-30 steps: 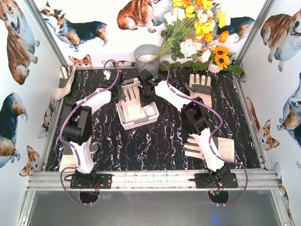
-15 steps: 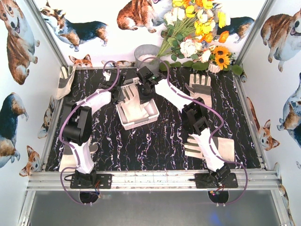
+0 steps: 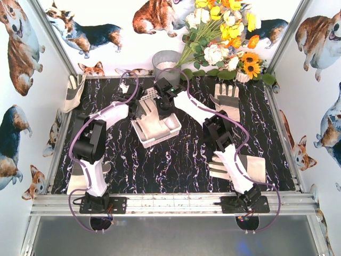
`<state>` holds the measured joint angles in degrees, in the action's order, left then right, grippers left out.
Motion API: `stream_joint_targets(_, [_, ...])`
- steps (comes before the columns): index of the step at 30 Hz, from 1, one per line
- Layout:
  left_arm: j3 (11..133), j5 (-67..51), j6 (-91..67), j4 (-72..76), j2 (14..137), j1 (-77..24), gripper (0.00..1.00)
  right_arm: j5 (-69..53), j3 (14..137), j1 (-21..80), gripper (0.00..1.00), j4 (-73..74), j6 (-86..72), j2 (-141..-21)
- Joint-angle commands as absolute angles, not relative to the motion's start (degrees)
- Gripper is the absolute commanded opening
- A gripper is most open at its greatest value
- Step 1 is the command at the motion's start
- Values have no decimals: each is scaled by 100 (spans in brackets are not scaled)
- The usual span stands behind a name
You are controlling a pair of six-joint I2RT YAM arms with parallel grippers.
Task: Put the gloves into the storage basket
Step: Place the glove in the bin.
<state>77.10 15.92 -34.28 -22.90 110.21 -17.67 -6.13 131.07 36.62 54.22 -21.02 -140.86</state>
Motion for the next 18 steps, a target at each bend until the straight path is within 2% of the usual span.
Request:
stream_joint_targets(1, [7787,1617,-3431,-2612,11223,-1852,0,-602,13447,3630,0,5163,-1918,-14149])
stream_joint_targets(18, [8030,1850,-3230,-2991,11668,-1895,0,-284,13221,3613,0,5516,-2421,-14024])
